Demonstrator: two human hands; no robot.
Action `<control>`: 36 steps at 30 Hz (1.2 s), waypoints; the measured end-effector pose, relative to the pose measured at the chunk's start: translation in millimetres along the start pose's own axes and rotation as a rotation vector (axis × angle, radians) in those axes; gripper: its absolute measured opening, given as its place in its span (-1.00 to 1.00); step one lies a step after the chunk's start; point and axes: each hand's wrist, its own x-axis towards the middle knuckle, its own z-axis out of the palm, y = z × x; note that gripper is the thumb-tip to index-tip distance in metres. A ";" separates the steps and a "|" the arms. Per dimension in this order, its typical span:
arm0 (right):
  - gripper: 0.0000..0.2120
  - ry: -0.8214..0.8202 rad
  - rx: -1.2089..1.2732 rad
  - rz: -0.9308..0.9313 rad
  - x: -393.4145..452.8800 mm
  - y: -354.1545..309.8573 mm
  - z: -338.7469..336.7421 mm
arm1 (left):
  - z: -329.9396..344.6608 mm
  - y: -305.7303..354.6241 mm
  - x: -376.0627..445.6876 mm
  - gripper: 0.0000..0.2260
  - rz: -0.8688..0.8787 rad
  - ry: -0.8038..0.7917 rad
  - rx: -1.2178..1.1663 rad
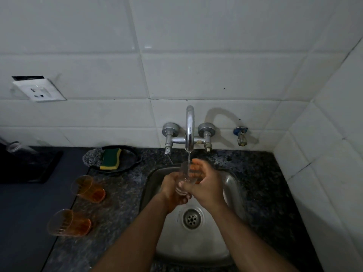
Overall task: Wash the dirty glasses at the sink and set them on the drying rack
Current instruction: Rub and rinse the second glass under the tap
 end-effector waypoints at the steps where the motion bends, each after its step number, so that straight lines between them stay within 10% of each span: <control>1: -0.21 -0.008 -0.024 0.008 1.6 0.2 -0.4 | -3.6 6.0 5.1 -0.71 0.015 0.064 0.070; 6: -0.20 -0.002 -0.083 -0.020 4.7 -5.8 -4.0 | -28.2 46.7 23.8 -0.53 0.493 0.637 0.887; 16: -0.25 -0.035 -0.152 -0.035 9.0 -15.7 -2.6 | -29.0 64.7 27.1 -0.72 0.694 0.729 1.540; 23: -0.29 -0.050 -0.178 -0.010 9.2 -9.7 -13.3 | -35.7 50.1 20.1 -0.62 0.388 0.548 1.076; 28: -0.29 -0.130 -0.168 0.072 2.9 -4.5 -14.4 | -13.5 30.2 -17.2 -0.58 0.173 0.113 0.377; 36: -0.33 -0.262 -0.344 0.252 1.5 -6.0 -14.1 | 7.0 1.9 -45.8 -0.71 0.223 -0.077 0.474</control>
